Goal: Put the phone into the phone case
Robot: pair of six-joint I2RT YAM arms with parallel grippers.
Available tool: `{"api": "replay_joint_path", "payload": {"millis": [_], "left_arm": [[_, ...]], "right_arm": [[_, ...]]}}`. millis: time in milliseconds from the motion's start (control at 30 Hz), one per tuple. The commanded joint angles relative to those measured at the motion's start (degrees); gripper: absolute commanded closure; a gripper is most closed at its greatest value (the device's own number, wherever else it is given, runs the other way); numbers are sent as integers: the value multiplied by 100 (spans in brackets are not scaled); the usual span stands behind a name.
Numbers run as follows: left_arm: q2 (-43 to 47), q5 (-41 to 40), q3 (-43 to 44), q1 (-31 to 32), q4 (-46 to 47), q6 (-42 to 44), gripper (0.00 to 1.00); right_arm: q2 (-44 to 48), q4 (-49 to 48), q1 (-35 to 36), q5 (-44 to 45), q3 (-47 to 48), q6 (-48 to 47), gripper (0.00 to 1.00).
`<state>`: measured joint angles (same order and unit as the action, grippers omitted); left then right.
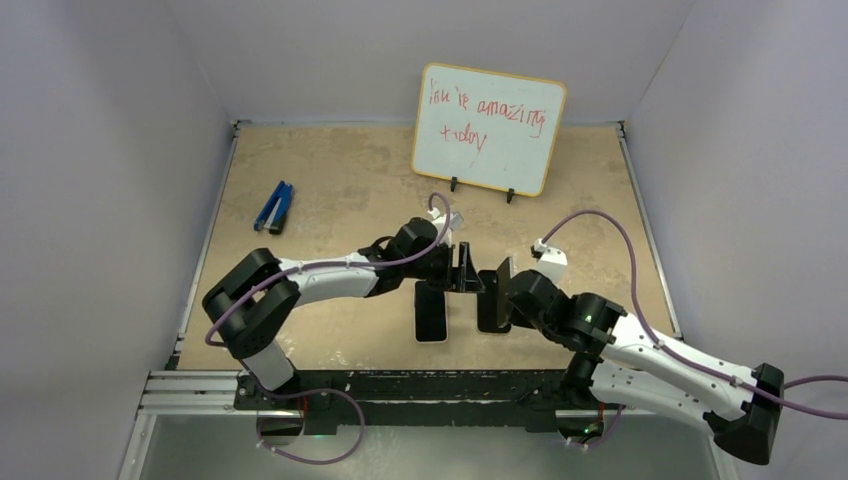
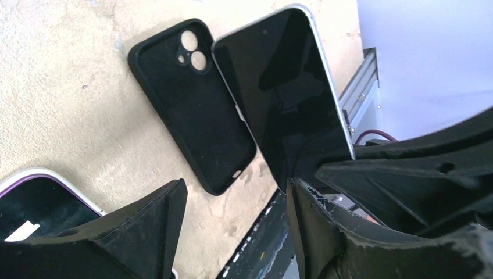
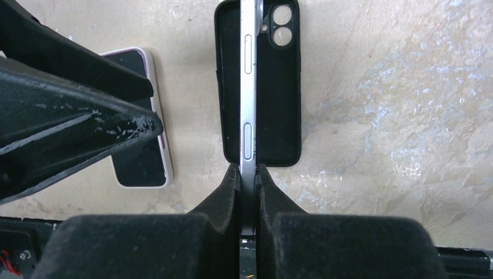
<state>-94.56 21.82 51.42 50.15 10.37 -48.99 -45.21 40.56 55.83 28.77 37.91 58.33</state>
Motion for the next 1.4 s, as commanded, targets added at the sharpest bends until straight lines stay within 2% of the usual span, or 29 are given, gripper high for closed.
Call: {"api": "replay_joint_path", "payload": {"millis": [0, 167, 333, 667, 867, 1000, 1133, 1200, 1267, 1367], "left_arm": [[-223, -288, 284, 67, 507, -108, 36], [-567, -287, 369, 130, 710, -230, 42], [-993, -156, 462, 161, 940, -339, 48], [-1428, -329, 554, 214, 735, -361, 58], [-1618, -328, 605, 216, 609, -302, 63], [-1690, -395, 659, 214, 499, -238, 71], [-1735, -406, 685, 214, 440, -182, 80], [-1770, -367, 702, 216, 431, -161, 86], [-1800, -324, 727, 214, 411, -140, 91], [-1780, -340, 759, 214, 332, -75, 97]], "right_arm": [[289, 105, -24, 173, -116, 371, 100], [667, -260, -36, 118, -437, 360, 100], [602, -313, -40, 240, -602, 453, 100], [678, -1555, -143, -319, -1434, 155, 100], [813, -1919, -495, -761, -1700, -2, 100], [816, -2243, -819, -1321, -1958, -199, 100], [728, -2442, -931, -1494, -2087, -306, 100], [614, -2528, -940, -1553, -2123, -357, 95], [438, -2557, -978, -1664, -2118, -380, 75], [67, -2586, -1004, -1838, -2060, -495, 68]]}}
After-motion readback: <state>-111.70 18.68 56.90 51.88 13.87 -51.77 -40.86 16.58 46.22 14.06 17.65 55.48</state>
